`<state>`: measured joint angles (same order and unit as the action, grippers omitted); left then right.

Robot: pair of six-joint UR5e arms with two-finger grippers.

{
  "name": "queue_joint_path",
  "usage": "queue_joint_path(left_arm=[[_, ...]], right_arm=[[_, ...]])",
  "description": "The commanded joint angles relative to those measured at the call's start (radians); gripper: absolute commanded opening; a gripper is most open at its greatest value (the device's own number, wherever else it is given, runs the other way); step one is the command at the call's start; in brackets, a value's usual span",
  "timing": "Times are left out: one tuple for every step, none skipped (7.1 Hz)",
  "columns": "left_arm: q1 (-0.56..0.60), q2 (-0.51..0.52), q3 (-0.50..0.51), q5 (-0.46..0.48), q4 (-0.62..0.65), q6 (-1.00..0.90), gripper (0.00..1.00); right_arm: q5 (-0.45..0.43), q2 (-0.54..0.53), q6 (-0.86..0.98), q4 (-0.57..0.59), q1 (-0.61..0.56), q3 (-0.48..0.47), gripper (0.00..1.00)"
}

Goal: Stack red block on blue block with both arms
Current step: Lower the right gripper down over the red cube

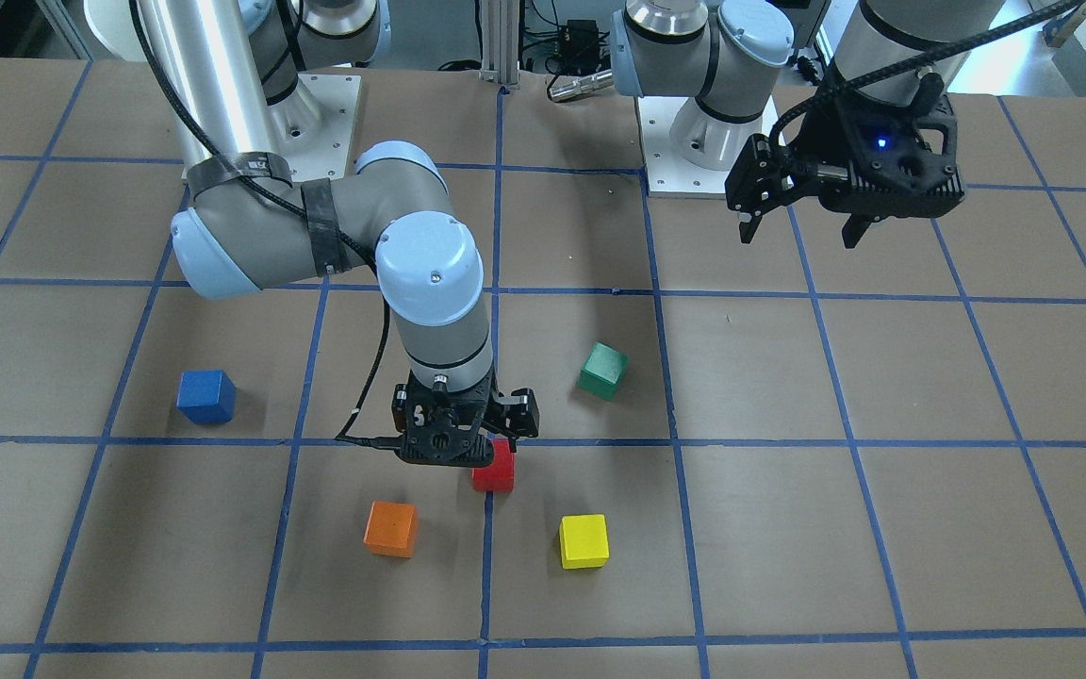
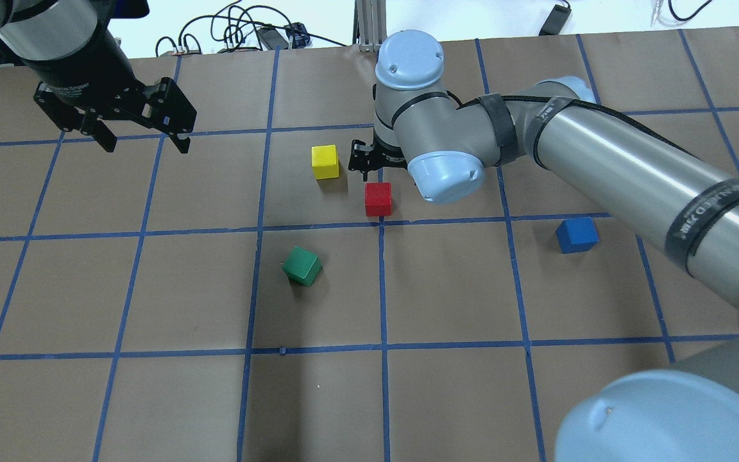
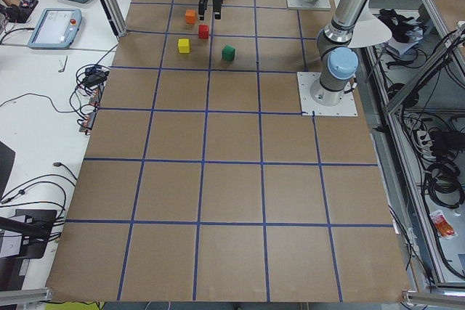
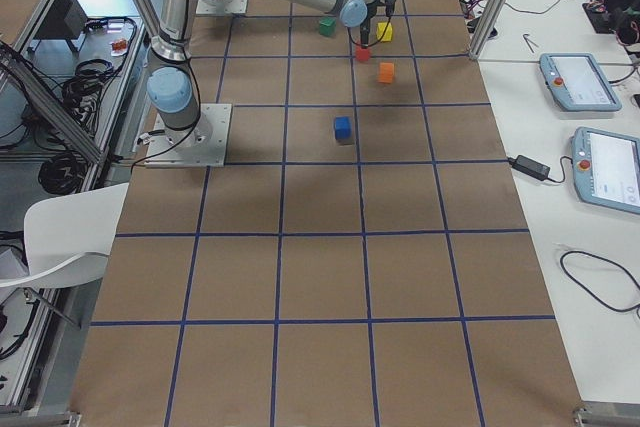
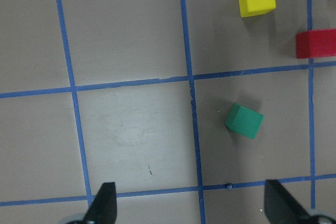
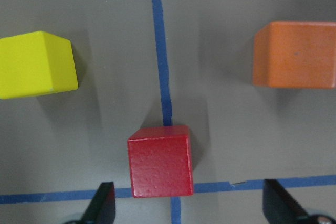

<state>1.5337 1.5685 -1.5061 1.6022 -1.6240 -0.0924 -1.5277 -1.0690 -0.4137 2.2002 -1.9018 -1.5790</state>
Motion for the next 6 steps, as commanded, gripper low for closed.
queue_joint_path(left_arm=[[0.003, -0.002, 0.001, 0.001, 0.004, 0.000, 1.00], [0.003, -0.008, -0.002, 0.001, 0.004, -0.001, 1.00], [0.003, -0.010, -0.005, -0.001, 0.004, 0.000, 1.00], [0.003, -0.010, -0.006, -0.001, 0.003, 0.000, 1.00], [0.003, -0.010, -0.006, -0.001, 0.003, 0.000, 1.00], [0.003, -0.010, -0.006, -0.001, 0.003, 0.000, 1.00]], right_arm=[[0.000, 0.053, 0.009, 0.019, -0.019, 0.014, 1.00], [0.000, 0.076, 0.010, 0.029, -0.022, 0.016, 1.00], [0.001, 0.086, 0.009, 0.041, -0.023, 0.016, 1.00], [0.001, 0.096, 0.009, 0.041, -0.023, 0.016, 1.00], [0.004, 0.106, 0.009, 0.041, -0.023, 0.016, 0.99], [0.018, 0.107, 0.007, 0.041, -0.023, 0.016, 0.68]])
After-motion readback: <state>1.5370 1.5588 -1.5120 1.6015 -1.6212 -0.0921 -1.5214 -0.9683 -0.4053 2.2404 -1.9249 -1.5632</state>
